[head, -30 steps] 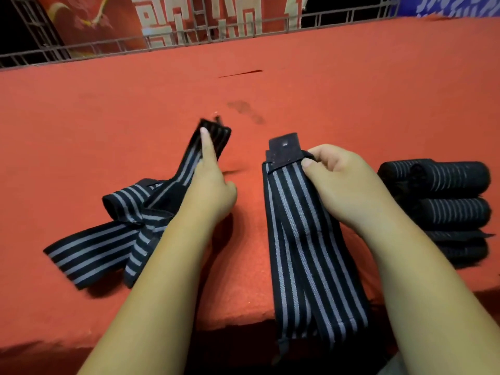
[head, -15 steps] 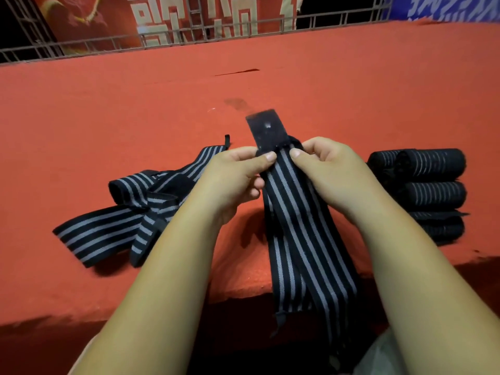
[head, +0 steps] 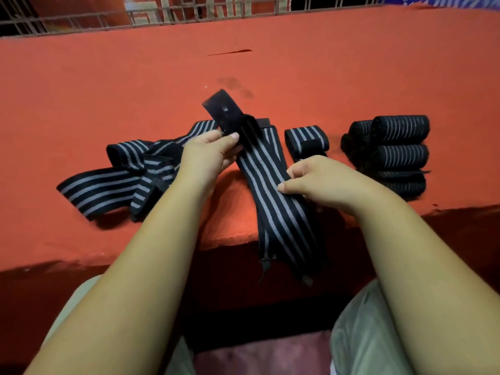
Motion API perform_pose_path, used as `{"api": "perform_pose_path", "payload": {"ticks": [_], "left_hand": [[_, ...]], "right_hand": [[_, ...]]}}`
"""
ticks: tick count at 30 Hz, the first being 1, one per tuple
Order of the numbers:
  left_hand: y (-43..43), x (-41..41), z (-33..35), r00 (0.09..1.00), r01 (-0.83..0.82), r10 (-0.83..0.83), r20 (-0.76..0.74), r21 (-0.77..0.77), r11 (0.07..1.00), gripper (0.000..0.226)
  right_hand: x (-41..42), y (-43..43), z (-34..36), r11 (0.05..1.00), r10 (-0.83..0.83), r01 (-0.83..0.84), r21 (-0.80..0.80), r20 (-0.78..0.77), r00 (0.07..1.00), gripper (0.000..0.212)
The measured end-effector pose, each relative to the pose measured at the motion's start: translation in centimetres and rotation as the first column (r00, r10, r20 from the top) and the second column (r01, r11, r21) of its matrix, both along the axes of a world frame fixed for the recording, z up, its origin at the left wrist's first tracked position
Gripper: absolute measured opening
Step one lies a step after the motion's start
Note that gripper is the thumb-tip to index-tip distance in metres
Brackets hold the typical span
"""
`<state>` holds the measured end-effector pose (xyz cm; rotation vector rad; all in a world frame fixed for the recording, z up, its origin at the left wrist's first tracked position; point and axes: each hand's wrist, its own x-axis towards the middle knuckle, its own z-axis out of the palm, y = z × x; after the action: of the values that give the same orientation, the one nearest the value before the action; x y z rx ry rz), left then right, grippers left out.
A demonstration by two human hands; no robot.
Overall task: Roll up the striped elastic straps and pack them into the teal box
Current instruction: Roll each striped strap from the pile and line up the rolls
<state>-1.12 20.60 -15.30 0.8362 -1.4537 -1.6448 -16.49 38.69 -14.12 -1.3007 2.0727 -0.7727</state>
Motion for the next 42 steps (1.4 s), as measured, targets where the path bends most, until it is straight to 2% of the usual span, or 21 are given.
{"api": "perform_pose_path", "payload": {"ticks": [3, 6, 14, 17, 22, 28, 31, 34, 37, 39, 40, 42], "left_hand": [[1.3, 0.5, -0.7, 0.995, 0.076, -0.072, 0.063, -0.069, 0.995, 0.022], [2.0, 0.9, -1.5, 0.985, 0.15, -0.146, 0.096, -0.043, 0.988, 0.025], [2.5, 0.9, -2.4, 0.97, 0.193, -0.187, 0.154, -0.021, 0.981, 0.024], [2.2, 1.0, -2.5, 0.972, 0.171, -0.162, 0.168, -0.042, 0.984, 0.024], [2.1, 0.9, -2.5, 0.978, 0.168, -0.162, 0.134, -0.033, 0.985, 0.026], [2.5, 1.3, -0.5, 0.988, 0.115, -0.101, 0.119, -0.114, 0.987, 0.024], [2.0, 1.8, 1.1, 0.995, 0.037, -0.019, 0.094, -0.194, 0.98, 0.023], [0.9, 2.4, 2.3, 0.994, -0.029, 0.059, 0.093, -0.293, 0.956, 0.021], [-0.2, 2.8, 2.8, 0.988, -0.048, 0.095, 0.124, -0.338, 0.94, 0.015], [-0.8, 3.0, 2.8, 0.986, -0.067, 0.111, 0.124, -0.314, 0.947, 0.015], [-1.2, 2.9, 2.7, 0.983, -0.073, 0.12, 0.137, -0.311, 0.948, 0.015], [-2.0, 2.7, 2.2, 0.974, -0.056, 0.123, 0.19, -0.323, 0.945, 0.011]], "right_hand": [[0.7, -0.2, -0.3, 0.994, -0.029, 0.048, -0.103, 0.179, 0.983, 0.035], [1.1, -0.4, -0.7, 0.98, -0.067, 0.121, -0.155, 0.315, 0.947, 0.032], [-0.1, -2.1, -2.0, 0.937, -0.187, 0.292, -0.191, 0.434, 0.881, 0.029], [-0.2, -2.5, -2.1, 0.932, -0.194, 0.304, -0.197, 0.437, 0.878, 0.018], [-0.3, -2.9, -2.2, 0.925, -0.194, 0.318, -0.209, 0.461, 0.866, 0.014], [-0.3, -3.0, -1.9, 0.928, -0.157, 0.307, -0.211, 0.525, 0.837, 0.014], [0.4, -3.5, -1.6, 0.948, -0.091, 0.259, -0.186, 0.622, 0.778, 0.019], [1.4, -4.1, -1.1, 0.962, -0.014, 0.205, -0.179, 0.72, 0.694, 0.006], [2.2, -4.9, -0.9, 0.968, 0.024, 0.163, -0.192, 0.716, 0.697, 0.027], [2.9, -5.7, -0.8, 0.972, 0.021, 0.153, -0.179, 0.714, 0.7, 0.028], [3.1, -6.1, -0.8, 0.977, 0.012, 0.138, -0.163, 0.688, 0.726, 0.025], [3.4, -6.9, -0.6, 0.987, -0.014, 0.098, -0.13, 0.533, 0.846, 0.017]]}}
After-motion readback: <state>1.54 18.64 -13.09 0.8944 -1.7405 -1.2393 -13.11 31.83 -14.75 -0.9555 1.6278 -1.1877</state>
